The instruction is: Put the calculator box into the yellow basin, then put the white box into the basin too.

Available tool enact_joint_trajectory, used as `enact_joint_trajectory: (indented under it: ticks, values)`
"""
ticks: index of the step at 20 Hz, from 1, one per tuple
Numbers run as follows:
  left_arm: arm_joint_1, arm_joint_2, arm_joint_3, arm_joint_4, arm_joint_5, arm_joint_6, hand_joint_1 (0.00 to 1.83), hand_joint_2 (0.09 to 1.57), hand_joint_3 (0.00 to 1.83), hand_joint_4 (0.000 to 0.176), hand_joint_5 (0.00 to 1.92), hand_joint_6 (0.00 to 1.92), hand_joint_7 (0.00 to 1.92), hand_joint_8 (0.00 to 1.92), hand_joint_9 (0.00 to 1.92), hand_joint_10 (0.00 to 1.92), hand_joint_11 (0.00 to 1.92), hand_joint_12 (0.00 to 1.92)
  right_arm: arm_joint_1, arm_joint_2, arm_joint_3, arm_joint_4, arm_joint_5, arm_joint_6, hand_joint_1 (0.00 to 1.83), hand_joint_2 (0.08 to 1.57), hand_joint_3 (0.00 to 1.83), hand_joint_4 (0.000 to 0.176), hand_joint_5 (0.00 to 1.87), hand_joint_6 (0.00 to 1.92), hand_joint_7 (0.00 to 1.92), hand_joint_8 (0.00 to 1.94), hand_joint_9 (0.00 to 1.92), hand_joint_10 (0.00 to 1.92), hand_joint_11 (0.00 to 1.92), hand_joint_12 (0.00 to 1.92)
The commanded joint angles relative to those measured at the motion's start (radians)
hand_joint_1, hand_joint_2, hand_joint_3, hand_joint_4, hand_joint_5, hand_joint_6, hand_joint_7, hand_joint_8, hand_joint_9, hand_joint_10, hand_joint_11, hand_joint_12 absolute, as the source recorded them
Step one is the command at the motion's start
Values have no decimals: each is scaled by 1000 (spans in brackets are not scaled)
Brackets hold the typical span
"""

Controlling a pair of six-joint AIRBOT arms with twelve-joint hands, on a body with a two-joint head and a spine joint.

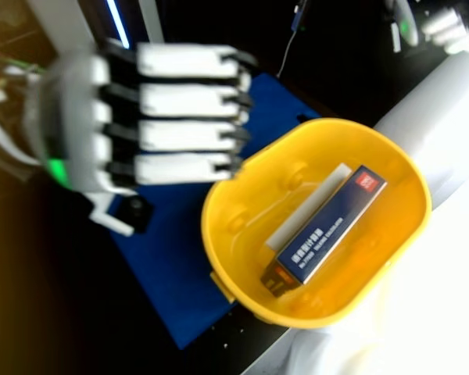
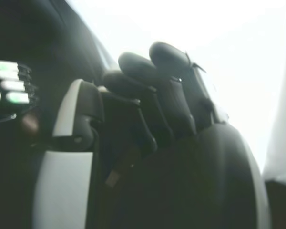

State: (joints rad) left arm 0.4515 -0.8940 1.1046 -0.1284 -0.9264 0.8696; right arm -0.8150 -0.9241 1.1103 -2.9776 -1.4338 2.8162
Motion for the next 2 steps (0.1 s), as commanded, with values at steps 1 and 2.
enact_joint_trajectory:
  ticks: [1,2]
  values:
    - [5,11,-9,13,-199,-35,1142,1254,0,3,785,1334,673,1480,646,1406,568,1700,-6,-1,-13,-34,-162,11,1205,1235,0,0,887,955,682,1688,694,1920,653,1921]
    - [25,19,-21,20,-238,-56,1137,1255,0,14,761,1331,696,1487,644,1392,559,1642,-33,2,-26,-34,-191,11,1207,1229,0,0,900,935,689,1678,690,1921,649,1921]
